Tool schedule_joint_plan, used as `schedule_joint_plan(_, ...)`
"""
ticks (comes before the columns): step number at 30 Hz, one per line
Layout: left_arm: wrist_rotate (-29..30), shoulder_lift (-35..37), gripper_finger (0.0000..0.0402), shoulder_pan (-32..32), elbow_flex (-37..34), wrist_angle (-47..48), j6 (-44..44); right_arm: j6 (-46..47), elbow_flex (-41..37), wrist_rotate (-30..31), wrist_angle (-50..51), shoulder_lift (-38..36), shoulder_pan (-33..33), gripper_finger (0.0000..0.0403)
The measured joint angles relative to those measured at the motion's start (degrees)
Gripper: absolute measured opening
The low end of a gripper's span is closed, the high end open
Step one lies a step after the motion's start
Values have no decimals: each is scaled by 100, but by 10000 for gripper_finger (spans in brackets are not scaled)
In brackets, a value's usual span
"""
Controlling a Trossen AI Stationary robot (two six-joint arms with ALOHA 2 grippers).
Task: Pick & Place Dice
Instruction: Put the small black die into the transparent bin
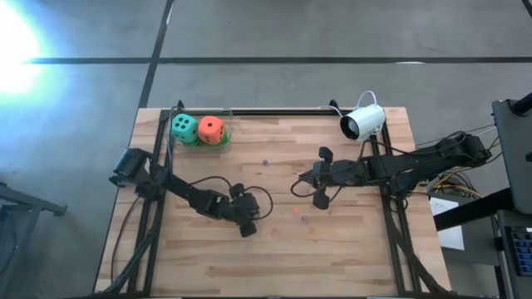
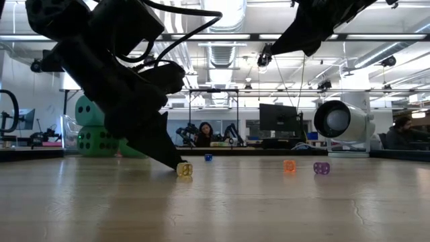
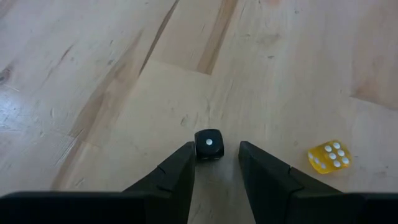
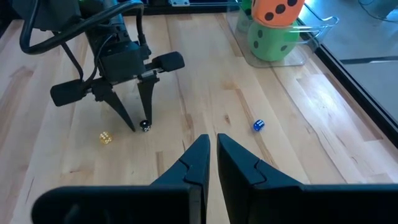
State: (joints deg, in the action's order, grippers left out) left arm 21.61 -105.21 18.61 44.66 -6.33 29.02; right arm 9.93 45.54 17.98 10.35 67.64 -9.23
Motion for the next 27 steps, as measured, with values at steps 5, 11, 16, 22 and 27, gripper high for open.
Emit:
schedule_joint_plan(5, 22, 2, 132, -7, 0, -7, 2, -1, 0, 0, 0, 0, -1, 27)
schedule_joint_plan(11, 42, 2, 103, -13, 0, -13, 2, 2, -1, 0, 0, 1, 0, 27)
schedule_joint_plan(16, 50, 4, 66, -15, 0, -5, -2, 2, -2, 0, 0, 0, 0, 27)
schedule_joint_plan(22, 66, 6, 50, -17, 0, 15, -3, 10, -1, 0, 0, 0, -1, 27)
schedule_joint_plan(27, 66, 6, 53, -17, 0, 20, -57, 13, 0, 0, 0, 0, -2, 27)
